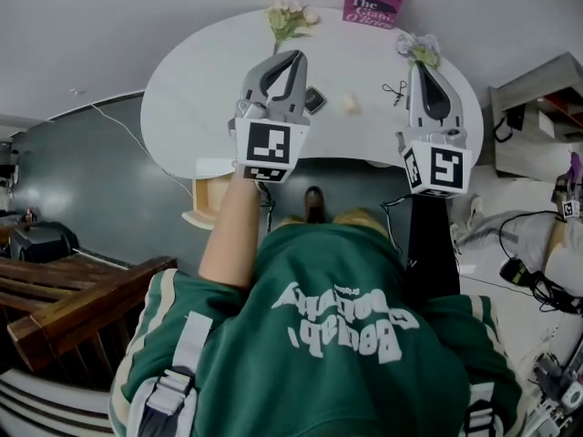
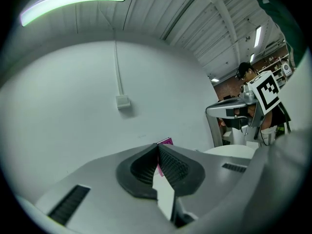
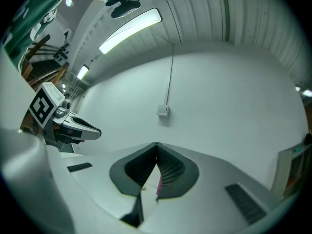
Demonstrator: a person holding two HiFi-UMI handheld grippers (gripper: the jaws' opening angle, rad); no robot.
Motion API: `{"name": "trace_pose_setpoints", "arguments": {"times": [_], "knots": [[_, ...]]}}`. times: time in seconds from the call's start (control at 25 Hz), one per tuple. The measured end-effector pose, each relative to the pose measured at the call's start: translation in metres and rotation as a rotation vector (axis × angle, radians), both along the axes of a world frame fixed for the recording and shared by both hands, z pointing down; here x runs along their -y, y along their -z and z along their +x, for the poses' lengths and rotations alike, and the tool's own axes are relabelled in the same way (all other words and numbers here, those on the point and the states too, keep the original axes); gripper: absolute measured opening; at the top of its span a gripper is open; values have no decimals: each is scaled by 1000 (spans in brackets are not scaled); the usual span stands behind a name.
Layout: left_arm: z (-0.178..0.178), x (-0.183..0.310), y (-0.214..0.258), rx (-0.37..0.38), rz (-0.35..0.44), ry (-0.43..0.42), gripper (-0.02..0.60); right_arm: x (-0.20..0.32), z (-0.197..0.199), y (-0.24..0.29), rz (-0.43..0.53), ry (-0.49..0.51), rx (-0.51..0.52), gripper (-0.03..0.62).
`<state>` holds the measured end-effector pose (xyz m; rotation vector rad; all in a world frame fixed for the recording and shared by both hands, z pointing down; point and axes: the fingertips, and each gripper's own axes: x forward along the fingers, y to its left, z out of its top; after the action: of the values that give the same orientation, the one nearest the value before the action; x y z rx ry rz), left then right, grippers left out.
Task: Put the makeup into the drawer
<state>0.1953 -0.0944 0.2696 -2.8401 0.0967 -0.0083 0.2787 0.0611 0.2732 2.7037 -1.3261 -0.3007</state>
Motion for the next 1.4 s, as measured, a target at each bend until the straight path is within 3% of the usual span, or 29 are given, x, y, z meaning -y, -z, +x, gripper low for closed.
{"name": "trace_pose_setpoints", "arguments": {"times": [0.4,0.92,1.08,1.12,1.16,1.4], "knots": [[27,32,-15,20,-25,-16,17,28,20,-8,-27,6,-11,9],[47,45,-35,79,-23,56,17,51,53,-13,-25,83,11,9],[56,44,-76,191,-71,17,25,50,61,-18,-36,94,22,9],[58,41,-92,233,-89,-2,107,50,63,-20,-41,97,25,9],[60,38,-108,280,-111,-24,235,49,64,-22,-48,98,27,9],[60,19,-218,543,-156,-83,302,45,74,-32,-62,98,46,9]]}}
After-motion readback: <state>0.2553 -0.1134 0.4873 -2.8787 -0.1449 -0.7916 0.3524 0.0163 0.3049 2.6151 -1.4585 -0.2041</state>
